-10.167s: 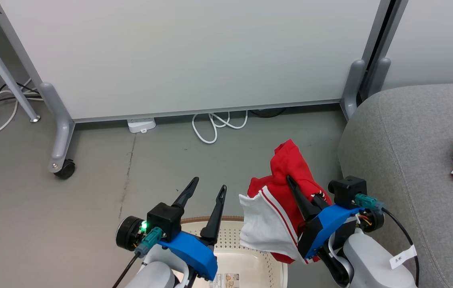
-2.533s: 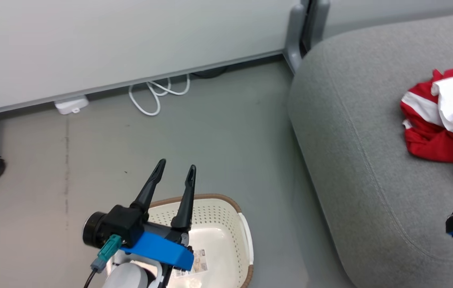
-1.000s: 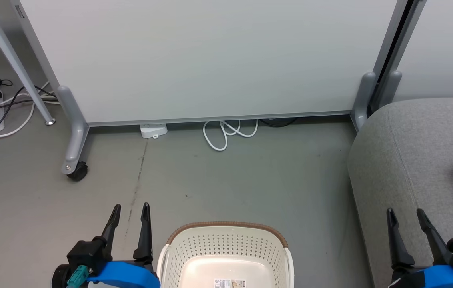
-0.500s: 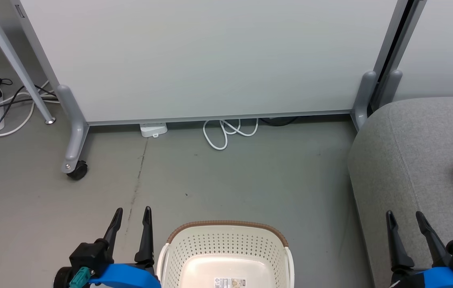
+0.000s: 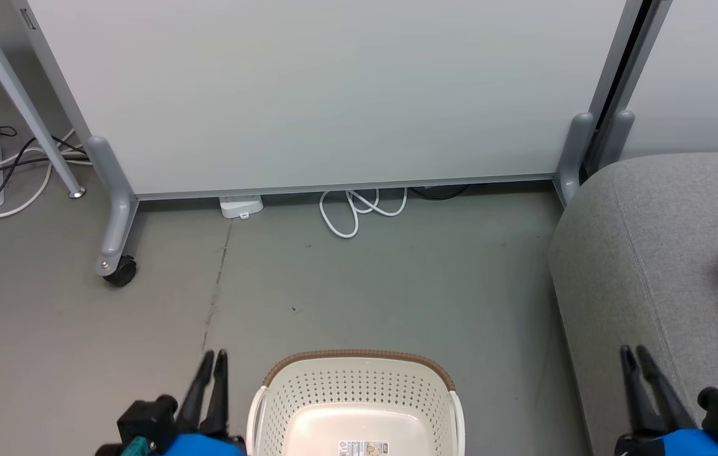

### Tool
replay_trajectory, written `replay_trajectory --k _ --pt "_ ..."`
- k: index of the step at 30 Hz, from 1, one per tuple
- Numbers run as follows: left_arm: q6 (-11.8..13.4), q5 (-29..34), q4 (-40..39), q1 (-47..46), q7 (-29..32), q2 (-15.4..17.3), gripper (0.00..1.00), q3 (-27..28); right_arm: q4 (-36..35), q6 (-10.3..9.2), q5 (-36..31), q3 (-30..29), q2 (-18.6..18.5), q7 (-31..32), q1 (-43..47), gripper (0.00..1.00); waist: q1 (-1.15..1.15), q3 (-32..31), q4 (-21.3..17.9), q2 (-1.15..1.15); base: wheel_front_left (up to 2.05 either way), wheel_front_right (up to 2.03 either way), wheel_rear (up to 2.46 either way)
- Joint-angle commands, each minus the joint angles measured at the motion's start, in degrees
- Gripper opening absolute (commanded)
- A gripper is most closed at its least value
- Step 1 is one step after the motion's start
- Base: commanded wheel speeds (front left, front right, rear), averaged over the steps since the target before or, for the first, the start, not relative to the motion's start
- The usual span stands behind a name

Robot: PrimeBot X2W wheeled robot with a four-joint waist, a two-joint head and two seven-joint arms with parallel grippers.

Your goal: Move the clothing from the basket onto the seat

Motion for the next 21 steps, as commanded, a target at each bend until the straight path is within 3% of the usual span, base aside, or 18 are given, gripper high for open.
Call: replay_trajectory --k 1,4,21 --pt "0.0 0.0 0.3 0.3 0.1 0.0 0.00 0.0 0.4 0.00 0.0 0.0 0.1 0.0 0.0 0.00 0.00 0.0 0.0 0.00 0.00 0.00 0.00" --pt "0.0 -0.1 1.8 1.7 0.1 0.0 0.00 -0.1 2.1 0.00 0.1 0.0 0.3 0.0 0.3 0.00 0.00 0.0 0.0 0.00 0.00 0.00 0.00" --pt "-0.3 -17.2 -0.9 0.1 4.8 0.0 0.00 3.1 2.9 0.00 18.3 0.1 0.2 3.0 -2.4 0.00 0.00 0.0 -0.8 0.00 0.00 0.00 0.00"
